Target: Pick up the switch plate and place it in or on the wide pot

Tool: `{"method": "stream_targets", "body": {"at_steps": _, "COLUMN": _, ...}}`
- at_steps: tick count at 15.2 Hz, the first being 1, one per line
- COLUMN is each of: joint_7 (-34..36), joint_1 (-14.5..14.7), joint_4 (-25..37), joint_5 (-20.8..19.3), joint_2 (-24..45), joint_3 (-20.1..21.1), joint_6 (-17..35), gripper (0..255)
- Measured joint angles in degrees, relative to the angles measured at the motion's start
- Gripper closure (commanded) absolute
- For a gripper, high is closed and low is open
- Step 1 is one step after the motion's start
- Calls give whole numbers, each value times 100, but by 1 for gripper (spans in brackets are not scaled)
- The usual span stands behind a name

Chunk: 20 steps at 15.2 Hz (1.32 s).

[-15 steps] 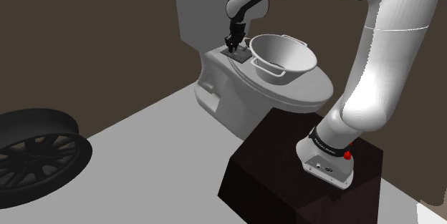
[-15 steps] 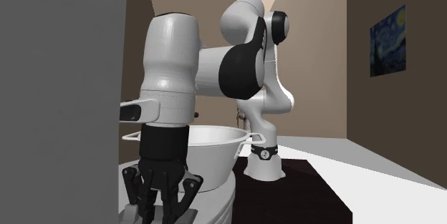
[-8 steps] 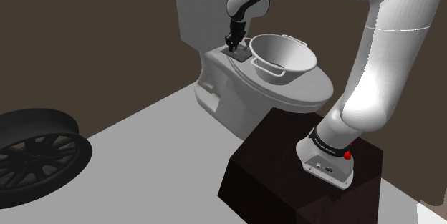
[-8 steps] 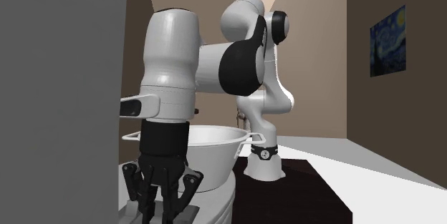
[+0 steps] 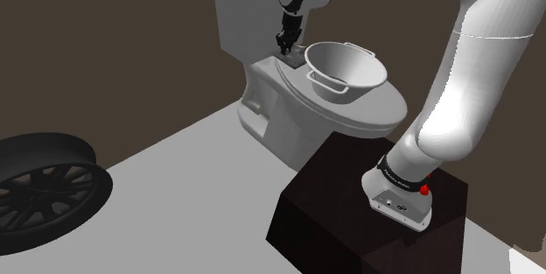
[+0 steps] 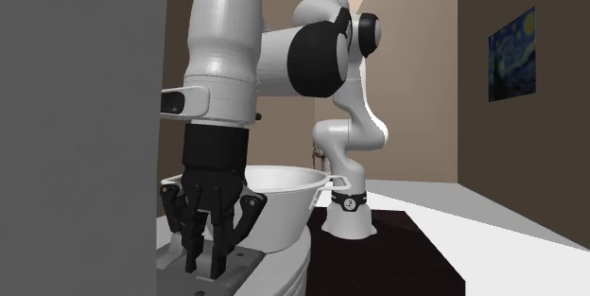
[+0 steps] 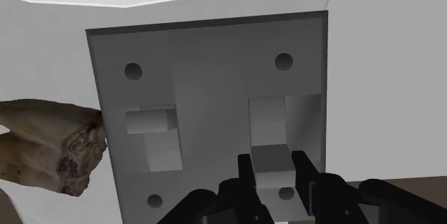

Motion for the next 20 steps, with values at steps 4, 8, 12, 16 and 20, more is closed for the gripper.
{"method": "stream_targets", "body": {"at_steps": 4, "joint_7": 34, "joint_1": 23, "joint_4": 78, "joint_5": -56, "joint_2": -179, "joint_3": -17, "joint_6": -252, "gripper": 255}}
{"method": "stream_targets", "body": {"at_steps": 8, "joint_7": 52, "joint_1": 35, "joint_4": 237, "joint_5": -93, "joint_2": -299, "joint_3": -28, "joint_6": -528, "gripper": 255}}
{"method": "stream_targets", "body": {"at_steps": 12, "joint_7": 66, "joint_1": 44, "joint_4": 422, "joint_5": -126, "joint_2": -407, "joint_3": -37, "joint_6": -816, "gripper": 255}}
{"method": "stream_targets", "body": {"at_steps": 16, "joint_7": 64, "joint_1": 45, "joint_4": 579, "joint_5": -155, "joint_2": -516, "joint_3": -49, "joint_6": -1080, "gripper": 255}}
{"method": "stream_targets", "body": {"at_steps": 20, "joint_7": 83, "joint_1": 58, "joint_4": 767, "joint_5": -186, "joint_2": -623, "joint_3": -52, "joint_6": -1372, "gripper": 255}}
